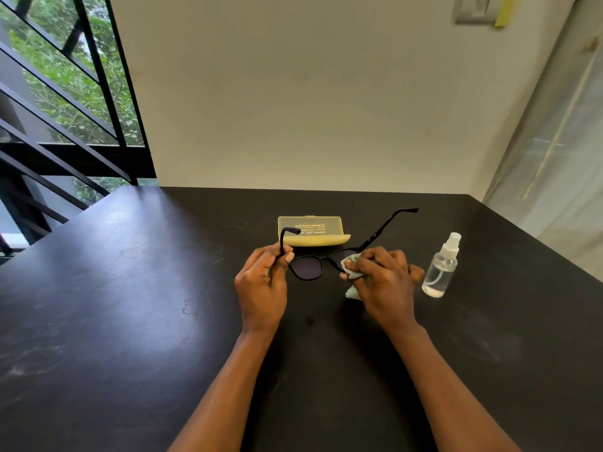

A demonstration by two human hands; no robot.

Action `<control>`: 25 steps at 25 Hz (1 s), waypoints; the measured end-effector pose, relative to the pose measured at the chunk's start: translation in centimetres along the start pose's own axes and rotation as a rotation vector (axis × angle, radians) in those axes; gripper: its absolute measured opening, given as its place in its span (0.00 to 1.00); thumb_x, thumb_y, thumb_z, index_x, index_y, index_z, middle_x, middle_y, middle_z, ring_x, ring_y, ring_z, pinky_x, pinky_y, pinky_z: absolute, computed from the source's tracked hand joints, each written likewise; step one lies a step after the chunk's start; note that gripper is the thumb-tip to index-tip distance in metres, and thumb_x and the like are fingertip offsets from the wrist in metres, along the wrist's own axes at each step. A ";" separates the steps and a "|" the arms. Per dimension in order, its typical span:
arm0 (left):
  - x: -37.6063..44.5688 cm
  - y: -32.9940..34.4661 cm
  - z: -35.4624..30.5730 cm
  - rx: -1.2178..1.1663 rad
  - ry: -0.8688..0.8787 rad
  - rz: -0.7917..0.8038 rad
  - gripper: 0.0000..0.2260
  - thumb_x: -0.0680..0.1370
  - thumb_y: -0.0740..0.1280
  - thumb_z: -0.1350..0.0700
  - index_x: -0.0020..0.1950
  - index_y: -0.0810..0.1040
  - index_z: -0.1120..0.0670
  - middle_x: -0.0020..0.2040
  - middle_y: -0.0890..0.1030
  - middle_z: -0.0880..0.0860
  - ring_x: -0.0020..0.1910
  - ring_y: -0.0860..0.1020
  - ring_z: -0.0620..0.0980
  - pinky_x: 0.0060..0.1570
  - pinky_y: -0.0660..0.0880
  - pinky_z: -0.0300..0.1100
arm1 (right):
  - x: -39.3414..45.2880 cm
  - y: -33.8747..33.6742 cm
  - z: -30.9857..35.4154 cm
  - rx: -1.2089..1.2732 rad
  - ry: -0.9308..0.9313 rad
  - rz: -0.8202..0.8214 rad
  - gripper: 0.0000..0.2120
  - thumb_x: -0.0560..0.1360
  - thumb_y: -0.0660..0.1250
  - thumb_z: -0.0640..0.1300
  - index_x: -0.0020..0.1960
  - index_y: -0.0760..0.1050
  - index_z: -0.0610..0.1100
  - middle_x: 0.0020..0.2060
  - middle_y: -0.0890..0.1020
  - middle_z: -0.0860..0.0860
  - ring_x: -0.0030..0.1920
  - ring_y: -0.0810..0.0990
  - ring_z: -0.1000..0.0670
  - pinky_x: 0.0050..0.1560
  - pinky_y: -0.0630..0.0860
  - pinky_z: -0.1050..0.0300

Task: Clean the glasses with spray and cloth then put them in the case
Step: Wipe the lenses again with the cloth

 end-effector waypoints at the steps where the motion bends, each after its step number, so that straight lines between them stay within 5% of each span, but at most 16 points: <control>1: 0.0 0.0 0.1 0.003 -0.002 -0.005 0.07 0.74 0.68 0.63 0.51 0.81 0.61 0.45 0.79 0.50 0.44 0.78 0.35 0.42 0.75 0.27 | 0.1 -0.1 0.0 0.019 -0.005 0.007 0.11 0.62 0.78 0.40 0.42 0.81 0.47 0.43 0.80 0.50 0.43 0.76 0.44 0.38 0.66 0.49; 5: -0.1 -0.2 0.3 0.014 -0.018 -0.023 0.08 0.73 0.68 0.63 0.51 0.81 0.63 0.46 0.80 0.51 0.44 0.78 0.38 0.43 0.74 0.26 | 0.4 0.6 -0.4 0.265 0.020 0.122 0.09 0.64 0.76 0.37 0.43 0.82 0.43 0.43 0.80 0.49 0.43 0.77 0.49 0.41 0.75 0.54; 9: -0.1 -0.5 0.7 0.002 -0.053 -0.046 0.09 0.73 0.69 0.63 0.52 0.81 0.63 0.46 0.80 0.52 0.42 0.79 0.41 0.44 0.75 0.27 | 0.2 1.2 -2.1 0.473 0.254 0.222 0.06 0.67 0.74 0.39 0.43 0.81 0.45 0.43 0.78 0.54 0.43 0.76 0.60 0.42 0.69 0.72; 15: -0.1 -0.9 1.4 -0.015 -0.103 -0.085 0.08 0.73 0.69 0.63 0.51 0.81 0.62 0.45 0.80 0.52 0.42 0.79 0.42 0.43 0.78 0.31 | -1.1 1.6 -5.1 1.171 0.774 0.149 0.05 0.69 0.70 0.37 0.44 0.78 0.43 0.39 0.82 0.46 0.43 0.80 0.47 0.43 0.78 0.53; 18: -0.1 -1.1 1.4 -0.003 -0.102 -0.090 0.08 0.73 0.69 0.63 0.52 0.81 0.61 0.45 0.79 0.51 0.42 0.79 0.38 0.43 0.75 0.27 | -1.3 1.5 -4.2 1.356 0.835 0.183 0.10 0.68 0.67 0.48 0.41 0.78 0.42 0.37 0.81 0.47 0.40 0.79 0.50 0.41 0.77 0.55; 21: -0.2 -1.3 1.5 -0.004 -0.118 -0.096 0.09 0.73 0.69 0.63 0.52 0.81 0.61 0.45 0.79 0.50 0.42 0.79 0.45 0.42 0.77 0.30 | -1.7 2.1 -2.5 1.358 0.788 0.417 0.23 0.69 0.60 0.58 0.36 0.81 0.40 0.32 0.81 0.46 0.34 0.80 0.50 0.37 0.78 0.58; 25: -0.4 -1.5 2.2 -0.040 -0.182 -0.112 0.09 0.73 0.69 0.62 0.52 0.81 0.60 0.46 0.79 0.50 0.44 0.81 0.50 0.43 0.80 0.43 | -2.7 3.2 -1.9 1.182 0.755 0.637 0.22 0.70 0.61 0.59 0.43 0.80 0.41 0.34 0.83 0.42 0.34 0.82 0.47 0.34 0.77 0.57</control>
Point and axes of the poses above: each hand's wrist, its own x-axis towards the middle knuckle, its own y-axis out of the palm, z = x × y, the point moved 10 cm from there along x, towards the middle knuckle
